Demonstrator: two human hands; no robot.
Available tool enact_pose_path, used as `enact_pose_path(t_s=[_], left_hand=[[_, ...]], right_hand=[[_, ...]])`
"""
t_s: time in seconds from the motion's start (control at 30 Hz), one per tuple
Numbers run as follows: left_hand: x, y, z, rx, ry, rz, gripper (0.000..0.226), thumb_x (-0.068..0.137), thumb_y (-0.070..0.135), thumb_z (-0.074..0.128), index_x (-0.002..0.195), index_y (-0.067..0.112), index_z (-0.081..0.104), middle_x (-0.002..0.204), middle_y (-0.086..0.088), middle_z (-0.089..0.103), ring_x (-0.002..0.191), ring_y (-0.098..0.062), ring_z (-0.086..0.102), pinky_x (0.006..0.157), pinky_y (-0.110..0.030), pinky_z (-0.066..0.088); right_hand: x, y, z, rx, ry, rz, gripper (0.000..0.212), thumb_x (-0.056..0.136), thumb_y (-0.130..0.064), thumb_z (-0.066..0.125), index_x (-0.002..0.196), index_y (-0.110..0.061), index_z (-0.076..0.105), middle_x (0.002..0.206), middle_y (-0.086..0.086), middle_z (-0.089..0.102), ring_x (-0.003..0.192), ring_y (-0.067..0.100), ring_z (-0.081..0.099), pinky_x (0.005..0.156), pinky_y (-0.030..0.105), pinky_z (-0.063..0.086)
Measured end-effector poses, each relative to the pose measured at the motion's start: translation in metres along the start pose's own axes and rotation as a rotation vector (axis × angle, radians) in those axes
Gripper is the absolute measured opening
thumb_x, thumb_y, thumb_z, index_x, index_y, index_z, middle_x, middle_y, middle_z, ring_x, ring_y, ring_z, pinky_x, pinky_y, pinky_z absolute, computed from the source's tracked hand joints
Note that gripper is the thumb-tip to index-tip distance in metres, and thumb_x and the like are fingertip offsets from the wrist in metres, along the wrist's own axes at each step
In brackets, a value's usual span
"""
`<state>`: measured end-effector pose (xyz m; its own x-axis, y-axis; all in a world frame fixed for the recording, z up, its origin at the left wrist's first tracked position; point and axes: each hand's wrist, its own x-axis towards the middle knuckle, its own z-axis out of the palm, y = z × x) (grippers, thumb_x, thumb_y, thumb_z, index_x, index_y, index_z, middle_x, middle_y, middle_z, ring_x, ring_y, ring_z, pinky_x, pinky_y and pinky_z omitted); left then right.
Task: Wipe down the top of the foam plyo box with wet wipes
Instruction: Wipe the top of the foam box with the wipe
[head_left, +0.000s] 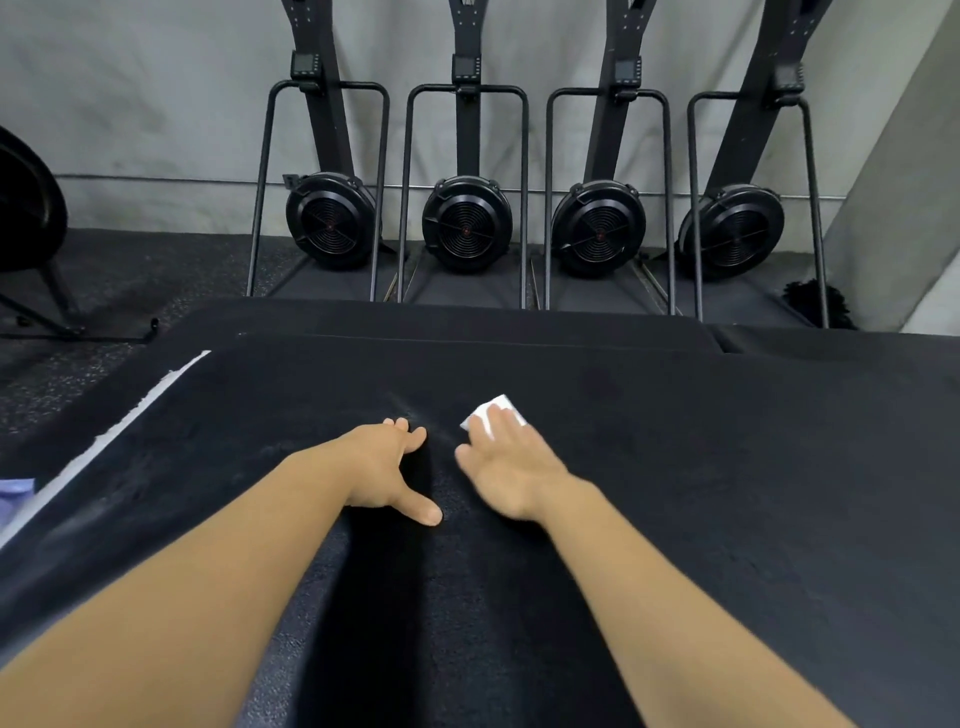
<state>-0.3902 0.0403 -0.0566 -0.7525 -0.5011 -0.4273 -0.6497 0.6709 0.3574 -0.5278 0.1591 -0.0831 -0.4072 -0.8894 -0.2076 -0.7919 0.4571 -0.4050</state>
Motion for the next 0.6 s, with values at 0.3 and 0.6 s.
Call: enact_pose_path(t_s=[0.3,0.6], left_hand=[[-0.002,0.001,-0.001,0.019,-0.007,0.001,0.116,0.069,0.052,0.081,0.155,0.025,0.008,0.162,0.002,-0.002,0.148,-0.013,-0.007,0.121,-0.036,0.008],[0.000,0.000,-0.001,0.026,-0.019,0.002,0.116,0.070,0.051,0.080,0.155,0.025,0.006,0.162,0.003,-0.004,0.148,-0.015,-0.008,0.121,-0.040,0.009]], right_hand=[[-0.017,-0.003,-0.007,0.017,-0.017,-0.116,0.045,0.103,-0.035,0.025,0.146,-0.029,0.034,0.149,-0.007,0.025,0.139,0.017,0.026,0.117,0.034,0.019],[0.013,0.108,-0.060,0.031,0.100,0.267,0.050,0.102,-0.040,0.029,0.151,-0.031,0.029,0.158,-0.005,0.016,0.143,0.027,0.024,0.118,0.043,0.021]])
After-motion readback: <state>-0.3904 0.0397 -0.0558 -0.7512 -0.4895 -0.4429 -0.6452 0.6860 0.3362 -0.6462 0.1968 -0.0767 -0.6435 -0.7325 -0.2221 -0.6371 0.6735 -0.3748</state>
